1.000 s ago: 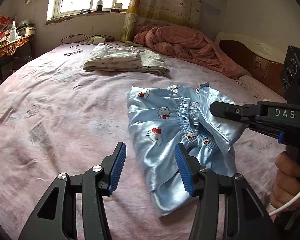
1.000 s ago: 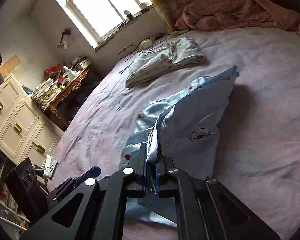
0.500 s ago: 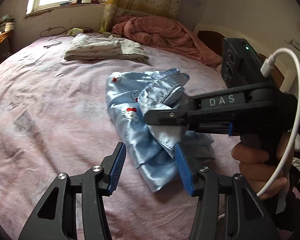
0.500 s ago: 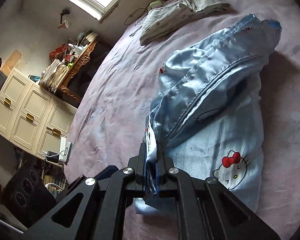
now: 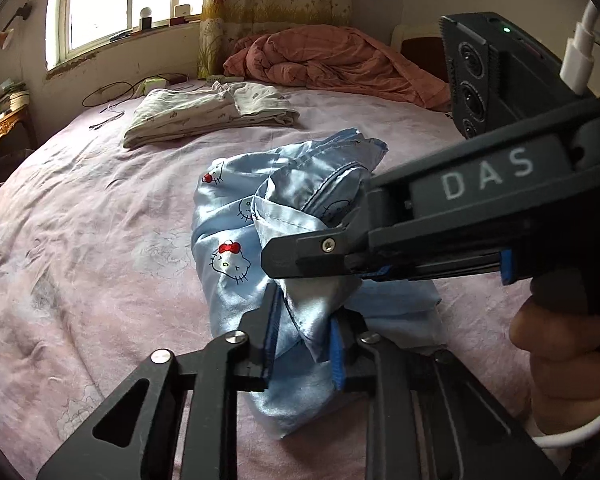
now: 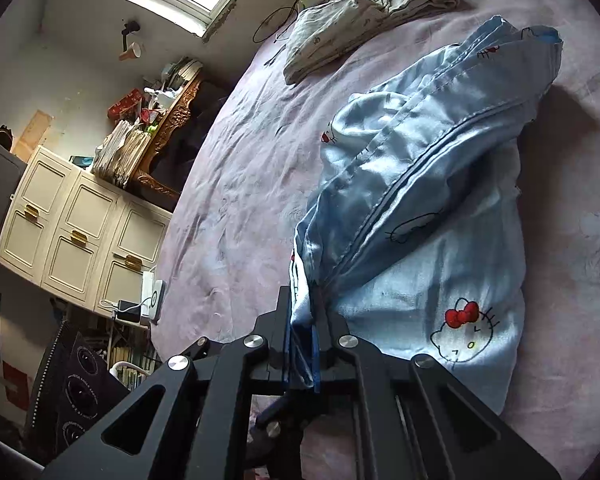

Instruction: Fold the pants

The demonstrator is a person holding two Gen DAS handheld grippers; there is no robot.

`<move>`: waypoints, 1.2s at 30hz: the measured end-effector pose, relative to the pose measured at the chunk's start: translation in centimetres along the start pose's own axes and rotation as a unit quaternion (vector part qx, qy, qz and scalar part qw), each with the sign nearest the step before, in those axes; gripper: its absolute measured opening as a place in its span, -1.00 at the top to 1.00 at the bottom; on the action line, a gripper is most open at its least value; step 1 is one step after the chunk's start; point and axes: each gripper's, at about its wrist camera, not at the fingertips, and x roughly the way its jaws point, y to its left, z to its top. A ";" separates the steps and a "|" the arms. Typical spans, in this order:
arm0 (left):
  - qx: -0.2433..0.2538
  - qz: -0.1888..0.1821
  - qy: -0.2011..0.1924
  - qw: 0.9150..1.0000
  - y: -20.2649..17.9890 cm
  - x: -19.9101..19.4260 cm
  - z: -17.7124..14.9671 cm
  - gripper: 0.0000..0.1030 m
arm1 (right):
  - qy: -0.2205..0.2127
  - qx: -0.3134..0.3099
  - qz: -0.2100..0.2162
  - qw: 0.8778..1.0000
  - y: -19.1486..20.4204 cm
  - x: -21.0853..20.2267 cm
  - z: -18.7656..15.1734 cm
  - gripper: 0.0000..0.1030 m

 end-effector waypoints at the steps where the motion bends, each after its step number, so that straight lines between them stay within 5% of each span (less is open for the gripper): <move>1: -0.003 -0.001 -0.001 1.000 0.0 0.1 0.0 0.87 | 0.000 -0.002 0.000 1.000 -0.2 -0.3 0.1 0.70; 6: -0.012 -0.002 -0.015 1.000 0.1 -0.5 0.1 0.92 | -0.042 0.012 -0.021 0.999 -1.7 -2.9 0.6 0.04; 15: -0.022 -0.016 -0.032 0.999 0.7 -2.0 0.6 0.92 | -0.141 0.114 -0.076 0.980 -8.1 -8.7 4.1 -0.44; 22: -0.018 -0.018 -0.032 0.999 0.4 -2.3 0.4 0.92 | -0.136 0.178 -0.035 0.974 -12.7 -7.6 7.4 -0.45; 30: -0.023 -0.034 -0.027 0.999 0.3 -2.7 -0.4 0.92 | -0.116 0.213 -0.072 0.968 -15.0 -5.9 9.9 -0.43; 35: -0.030 -0.034 -0.020 0.999 0.6 -2.3 -0.5 0.91 | -0.139 0.253 -0.083 0.954 -16.5 -6.0 9.3 0.10; 36: -0.030 -0.035 -0.020 0.999 0.6 -2.2 -0.5 0.91 | -0.138 0.256 -0.087 0.953 -16.8 -5.9 9.4 0.35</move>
